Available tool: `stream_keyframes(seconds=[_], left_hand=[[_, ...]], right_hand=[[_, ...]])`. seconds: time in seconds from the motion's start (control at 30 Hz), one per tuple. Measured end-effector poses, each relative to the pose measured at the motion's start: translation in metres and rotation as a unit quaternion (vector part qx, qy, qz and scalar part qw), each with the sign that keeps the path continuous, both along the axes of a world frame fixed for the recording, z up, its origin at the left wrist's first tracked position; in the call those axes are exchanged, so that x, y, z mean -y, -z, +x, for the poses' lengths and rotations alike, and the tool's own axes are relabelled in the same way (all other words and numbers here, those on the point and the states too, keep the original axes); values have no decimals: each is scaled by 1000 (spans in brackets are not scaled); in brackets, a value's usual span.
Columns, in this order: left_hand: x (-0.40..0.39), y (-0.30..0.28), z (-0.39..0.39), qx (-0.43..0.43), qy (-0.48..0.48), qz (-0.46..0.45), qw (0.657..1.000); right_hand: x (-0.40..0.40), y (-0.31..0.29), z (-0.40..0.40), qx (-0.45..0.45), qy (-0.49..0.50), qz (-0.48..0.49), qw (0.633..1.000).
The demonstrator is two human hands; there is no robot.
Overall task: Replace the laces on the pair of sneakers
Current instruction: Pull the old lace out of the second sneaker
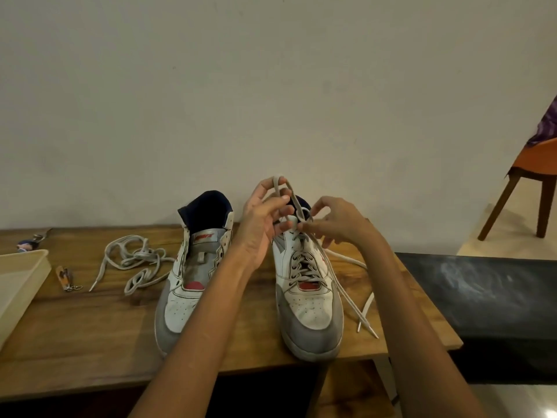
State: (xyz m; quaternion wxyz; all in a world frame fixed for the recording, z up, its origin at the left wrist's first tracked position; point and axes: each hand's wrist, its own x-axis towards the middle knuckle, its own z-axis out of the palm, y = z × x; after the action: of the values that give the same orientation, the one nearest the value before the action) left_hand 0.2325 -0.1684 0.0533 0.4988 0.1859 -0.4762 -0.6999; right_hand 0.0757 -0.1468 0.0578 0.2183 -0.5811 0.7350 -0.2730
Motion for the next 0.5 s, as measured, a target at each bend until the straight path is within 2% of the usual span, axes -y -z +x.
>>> stream_keyframes(seconds=[0.13, 0.23, 0.3, 0.37, 0.43, 0.47, 0.5], left_hand=[[-3, -7, 4, -47, -36, 21, 998], [-6, -11, 8, -66, -33, 41, 996], [-6, -12, 9, -62, -34, 46, 996], [-6, -15, 12, -55, -44, 43, 997], [-7, -20, 14, -57, -52, 34, 996], [-7, -23, 15, -57, -53, 25, 997], [-8, -26, 15, -56, -51, 15, 997]], right_hand=[[2, 6, 2, -68, 56, -106, 990], [-1, 7, -7, -106, 203, -210, 950], [-2, 9, -14, -91, 271, -252, 925], [-2, 10, -22, -3, 233, -240, 942], [-2, 5, -22, 122, 99, -176, 972], [-2, 1, -16, 150, 33, -133, 979], [0, 0, -8, 132, -18, -96, 986]])
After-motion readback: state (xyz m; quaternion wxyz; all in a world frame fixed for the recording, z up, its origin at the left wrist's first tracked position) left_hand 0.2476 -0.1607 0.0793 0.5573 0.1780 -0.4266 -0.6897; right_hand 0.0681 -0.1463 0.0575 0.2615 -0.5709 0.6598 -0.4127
